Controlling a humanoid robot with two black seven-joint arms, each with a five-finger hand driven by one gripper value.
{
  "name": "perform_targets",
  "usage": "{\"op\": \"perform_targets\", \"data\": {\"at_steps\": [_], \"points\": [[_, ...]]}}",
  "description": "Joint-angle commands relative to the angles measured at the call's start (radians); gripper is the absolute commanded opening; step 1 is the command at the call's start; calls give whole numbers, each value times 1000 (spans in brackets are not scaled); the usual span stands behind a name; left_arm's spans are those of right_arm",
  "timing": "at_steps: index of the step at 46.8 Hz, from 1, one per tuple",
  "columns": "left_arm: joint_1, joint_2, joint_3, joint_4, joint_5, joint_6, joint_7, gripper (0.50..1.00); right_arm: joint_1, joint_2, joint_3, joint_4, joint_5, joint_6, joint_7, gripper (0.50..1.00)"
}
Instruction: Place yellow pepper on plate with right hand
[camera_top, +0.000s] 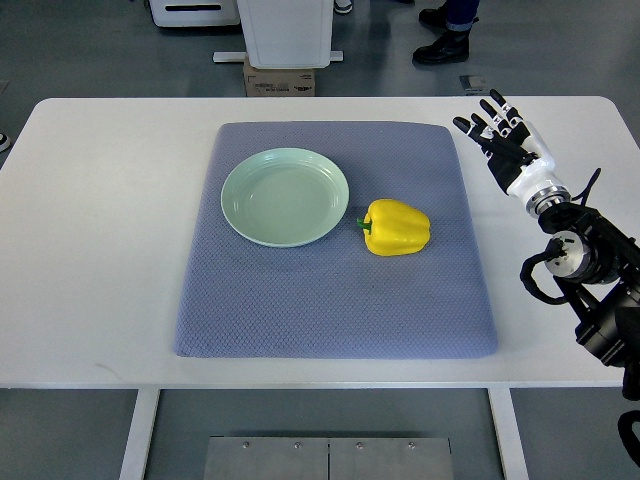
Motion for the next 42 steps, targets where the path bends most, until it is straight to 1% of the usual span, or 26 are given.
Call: {"op": "perform_targets", "data": {"at_steps": [1,42], "points": [[0,0,0,0,0,1,0,1000,0,0,0,0,0,0,0,1000],[11,0,0,0,0,0,0,1000,-1,-11,0,-2,0,0,4,1000]]}}
